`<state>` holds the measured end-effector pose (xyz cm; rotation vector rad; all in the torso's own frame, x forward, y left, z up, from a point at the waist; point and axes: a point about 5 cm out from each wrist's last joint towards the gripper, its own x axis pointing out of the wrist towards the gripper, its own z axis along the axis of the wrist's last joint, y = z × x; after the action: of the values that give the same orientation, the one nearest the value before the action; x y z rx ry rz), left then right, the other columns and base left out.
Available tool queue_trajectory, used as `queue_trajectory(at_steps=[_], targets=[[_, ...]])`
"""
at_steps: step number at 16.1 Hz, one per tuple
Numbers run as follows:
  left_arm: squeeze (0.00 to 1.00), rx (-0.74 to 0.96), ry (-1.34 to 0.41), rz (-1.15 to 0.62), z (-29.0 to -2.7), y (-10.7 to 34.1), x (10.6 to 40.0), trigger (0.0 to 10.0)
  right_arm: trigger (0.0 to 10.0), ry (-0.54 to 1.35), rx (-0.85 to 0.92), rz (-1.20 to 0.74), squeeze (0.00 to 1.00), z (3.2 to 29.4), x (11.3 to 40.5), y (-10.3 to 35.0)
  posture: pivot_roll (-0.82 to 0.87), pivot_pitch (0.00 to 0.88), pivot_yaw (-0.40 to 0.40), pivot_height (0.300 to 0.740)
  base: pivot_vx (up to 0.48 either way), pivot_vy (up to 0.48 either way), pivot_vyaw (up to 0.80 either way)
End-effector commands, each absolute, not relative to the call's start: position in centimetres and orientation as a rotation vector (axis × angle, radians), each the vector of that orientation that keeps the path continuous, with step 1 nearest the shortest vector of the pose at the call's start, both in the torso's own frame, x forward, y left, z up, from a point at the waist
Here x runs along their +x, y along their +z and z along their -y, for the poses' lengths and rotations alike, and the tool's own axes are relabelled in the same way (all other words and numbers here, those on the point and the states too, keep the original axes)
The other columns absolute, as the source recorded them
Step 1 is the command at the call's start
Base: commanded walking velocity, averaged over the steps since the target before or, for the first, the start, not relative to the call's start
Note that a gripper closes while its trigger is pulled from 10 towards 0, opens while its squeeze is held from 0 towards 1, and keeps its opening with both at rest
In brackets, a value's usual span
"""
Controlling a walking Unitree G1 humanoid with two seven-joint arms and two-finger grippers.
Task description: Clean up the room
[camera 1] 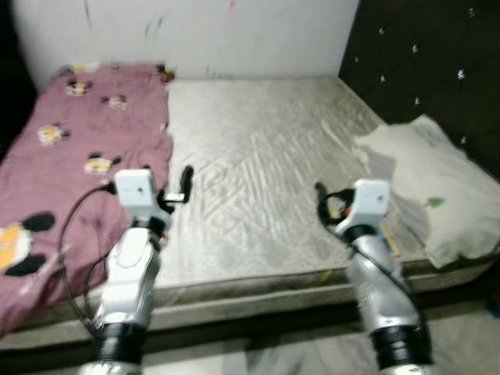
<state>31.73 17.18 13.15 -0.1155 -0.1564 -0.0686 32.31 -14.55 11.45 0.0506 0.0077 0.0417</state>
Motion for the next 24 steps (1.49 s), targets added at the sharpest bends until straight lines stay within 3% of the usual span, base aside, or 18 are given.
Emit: queue_trajectory(at_steps=[1,18,24], targets=[[0.0,-0.12,-0.105,0.184,-16.67,13.79,31.85,10.0,10.0,0.049,0.037,0.018,0.0,14.6,32.55,12.1,-0.08,0.0,-0.023,0.74,0.0,0.0,0.0],[0.0,-0.157,-0.15,0.189,-16.4,13.73,31.56,10.0,10.0,0.048,0.033,0.02,0.0,14.59,32.61,12.08,-0.09,0.002,-0.024,0.74,0.302,0.0,0.0],[0.0,-0.159,-0.086,0.163,-16.52,13.38,31.83,10.0,10.0,0.043,0.033,0.019,0.0,14.63,32.58,11.99,-0.09,0.003,-0.023,0.74,0.0,0.0,0.0]])
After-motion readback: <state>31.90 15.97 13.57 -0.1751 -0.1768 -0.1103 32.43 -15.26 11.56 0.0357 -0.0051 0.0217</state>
